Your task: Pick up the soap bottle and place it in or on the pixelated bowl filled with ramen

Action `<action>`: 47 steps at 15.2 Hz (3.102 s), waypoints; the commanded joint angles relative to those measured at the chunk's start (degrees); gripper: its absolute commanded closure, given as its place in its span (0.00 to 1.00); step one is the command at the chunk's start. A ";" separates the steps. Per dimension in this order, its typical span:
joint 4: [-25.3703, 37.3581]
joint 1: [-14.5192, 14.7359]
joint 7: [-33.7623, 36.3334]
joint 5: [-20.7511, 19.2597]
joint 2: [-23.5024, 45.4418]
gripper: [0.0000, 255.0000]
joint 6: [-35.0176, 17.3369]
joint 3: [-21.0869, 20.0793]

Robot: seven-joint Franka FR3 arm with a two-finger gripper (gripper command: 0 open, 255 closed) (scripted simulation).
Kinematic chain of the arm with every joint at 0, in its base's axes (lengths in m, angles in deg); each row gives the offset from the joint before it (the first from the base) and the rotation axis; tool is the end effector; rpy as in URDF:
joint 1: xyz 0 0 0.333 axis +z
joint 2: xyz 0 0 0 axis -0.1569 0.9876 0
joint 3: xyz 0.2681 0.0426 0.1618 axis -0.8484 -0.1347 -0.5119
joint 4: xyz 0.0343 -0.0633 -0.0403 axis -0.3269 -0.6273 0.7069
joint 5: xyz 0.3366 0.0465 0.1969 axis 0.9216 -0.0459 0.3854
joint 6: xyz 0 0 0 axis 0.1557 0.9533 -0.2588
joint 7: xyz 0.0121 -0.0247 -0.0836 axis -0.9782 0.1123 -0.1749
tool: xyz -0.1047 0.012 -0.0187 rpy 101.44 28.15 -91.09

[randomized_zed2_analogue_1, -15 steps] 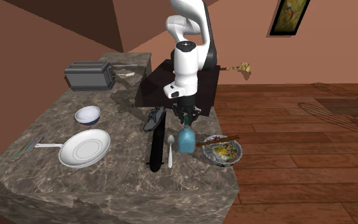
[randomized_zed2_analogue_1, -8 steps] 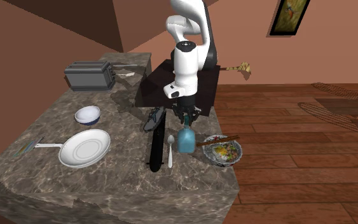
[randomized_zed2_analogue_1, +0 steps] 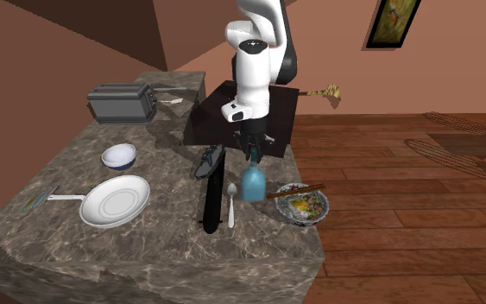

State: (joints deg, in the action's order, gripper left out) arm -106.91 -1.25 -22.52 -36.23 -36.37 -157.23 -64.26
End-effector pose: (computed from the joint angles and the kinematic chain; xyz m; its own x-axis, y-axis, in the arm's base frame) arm 0.5612 0.1674 0.2320 0.9951 -0.0986 0.0090 -0.0982 -0.9943 -0.0404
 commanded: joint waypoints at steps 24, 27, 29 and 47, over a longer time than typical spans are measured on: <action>4.06 -1.04 -1.48 2.73 -12.59 1.00 16.50 -1.17; 6.80 0.36 0.95 2.38 -12.14 1.00 18.75 -2.02; 9.69 1.78 3.36 1.94 -11.31 1.00 20.79 -2.84; 30.67 11.11 16.77 -2.18 -0.26 1.00 30.92 -6.39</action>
State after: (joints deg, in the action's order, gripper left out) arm -75.92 9.86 -5.78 -38.31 -37.00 -125.57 -70.71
